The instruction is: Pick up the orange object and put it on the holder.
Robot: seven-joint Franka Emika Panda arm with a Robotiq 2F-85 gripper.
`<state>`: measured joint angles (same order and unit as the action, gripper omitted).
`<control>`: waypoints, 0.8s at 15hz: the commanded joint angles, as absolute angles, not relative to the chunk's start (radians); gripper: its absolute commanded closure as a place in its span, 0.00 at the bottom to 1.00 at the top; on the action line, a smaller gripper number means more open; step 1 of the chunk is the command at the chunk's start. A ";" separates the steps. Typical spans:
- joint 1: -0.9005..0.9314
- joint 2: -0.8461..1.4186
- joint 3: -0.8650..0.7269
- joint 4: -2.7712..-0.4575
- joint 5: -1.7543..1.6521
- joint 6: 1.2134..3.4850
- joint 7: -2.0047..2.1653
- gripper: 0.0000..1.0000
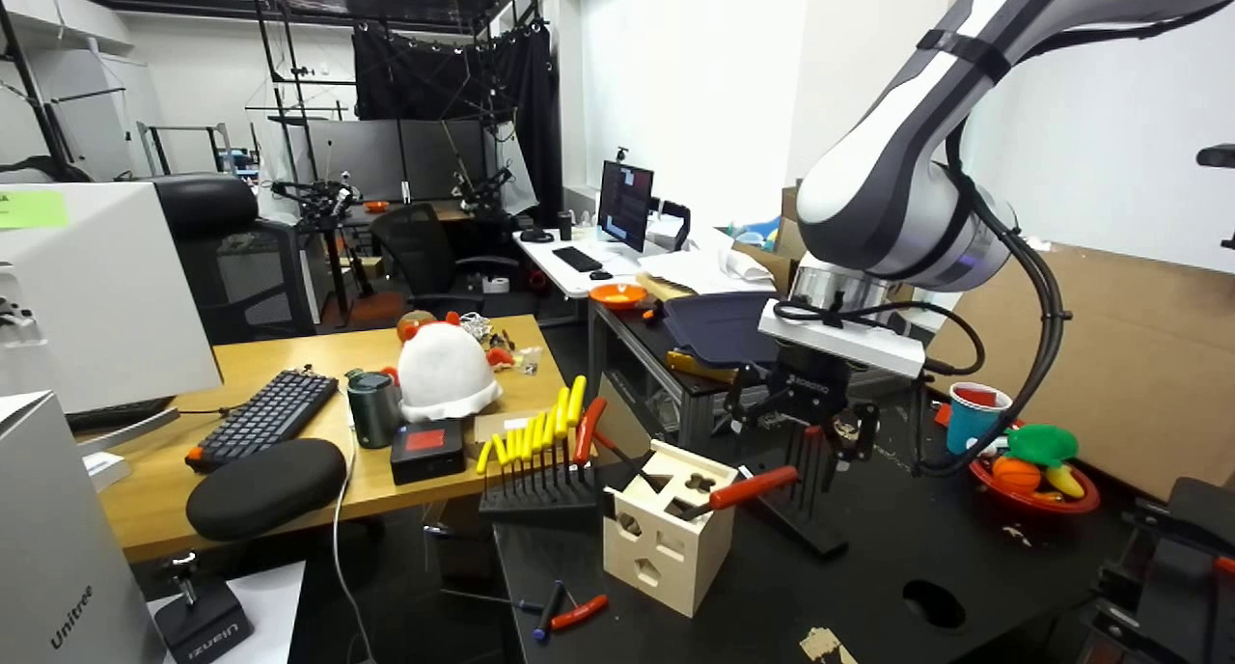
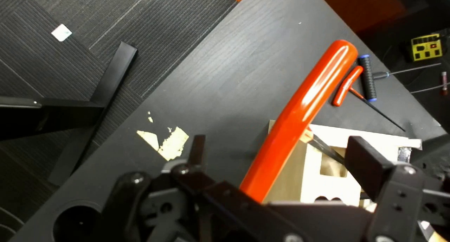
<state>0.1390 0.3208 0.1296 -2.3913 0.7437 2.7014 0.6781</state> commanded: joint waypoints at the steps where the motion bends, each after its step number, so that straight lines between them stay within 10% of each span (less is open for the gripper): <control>1: 0.146 0.306 0.140 -2.416 0.821 2.757 0.681 0.00; 12: 0.191 0.413 0.073 -2.396 0.809 2.878 0.729 0.00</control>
<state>0.1454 0.4129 0.1309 -2.3812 0.8677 2.8779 0.6738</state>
